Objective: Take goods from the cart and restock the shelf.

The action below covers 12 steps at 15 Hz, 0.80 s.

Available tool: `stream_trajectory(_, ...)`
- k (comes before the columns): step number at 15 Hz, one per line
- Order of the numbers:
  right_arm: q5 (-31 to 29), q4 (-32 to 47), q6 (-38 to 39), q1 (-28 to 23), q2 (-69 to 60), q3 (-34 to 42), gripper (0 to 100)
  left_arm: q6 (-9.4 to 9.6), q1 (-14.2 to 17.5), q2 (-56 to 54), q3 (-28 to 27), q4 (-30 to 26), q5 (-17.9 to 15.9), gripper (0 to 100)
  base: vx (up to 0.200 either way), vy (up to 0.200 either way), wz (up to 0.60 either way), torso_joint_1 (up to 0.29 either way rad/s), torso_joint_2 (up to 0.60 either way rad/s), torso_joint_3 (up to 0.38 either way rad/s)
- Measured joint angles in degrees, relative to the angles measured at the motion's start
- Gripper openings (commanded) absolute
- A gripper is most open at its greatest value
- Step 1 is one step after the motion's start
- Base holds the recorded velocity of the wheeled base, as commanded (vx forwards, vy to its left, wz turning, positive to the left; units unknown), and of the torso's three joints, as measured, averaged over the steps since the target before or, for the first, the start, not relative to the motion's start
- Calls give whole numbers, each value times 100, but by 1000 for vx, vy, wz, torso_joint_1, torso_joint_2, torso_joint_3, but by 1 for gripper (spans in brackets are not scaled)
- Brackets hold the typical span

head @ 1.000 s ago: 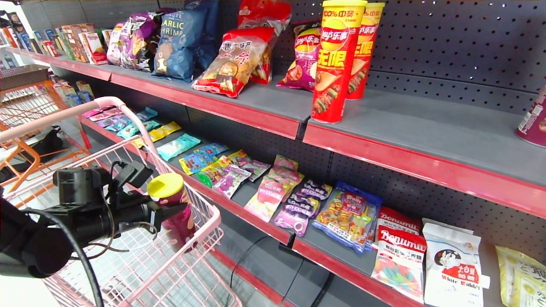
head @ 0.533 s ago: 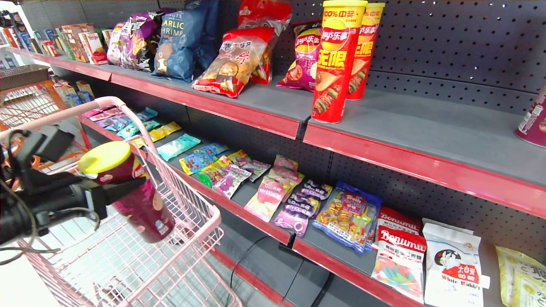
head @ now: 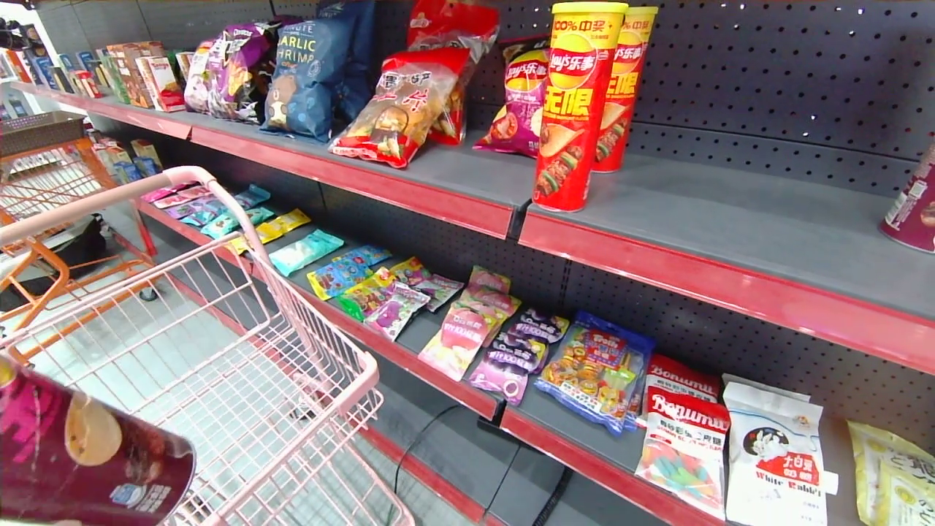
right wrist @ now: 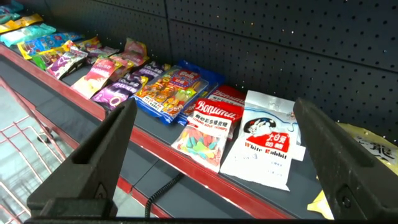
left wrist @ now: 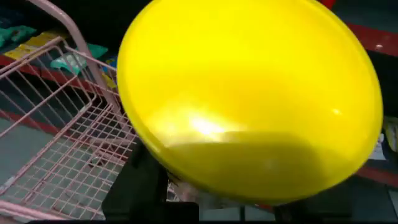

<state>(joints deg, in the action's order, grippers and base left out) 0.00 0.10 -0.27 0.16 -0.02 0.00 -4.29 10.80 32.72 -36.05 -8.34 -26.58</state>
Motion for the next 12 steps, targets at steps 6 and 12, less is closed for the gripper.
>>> stream_trajectory(6,-10,1,5,-2,0,0,100,-44,41,-605,647,369,734,0,0,0,0,41,-129,-83)
stream_trajectory(12,-10,-2,11,-2,0,0,100,255,33,-549,761,438,773,0,0,0,0,183,-509,-325)
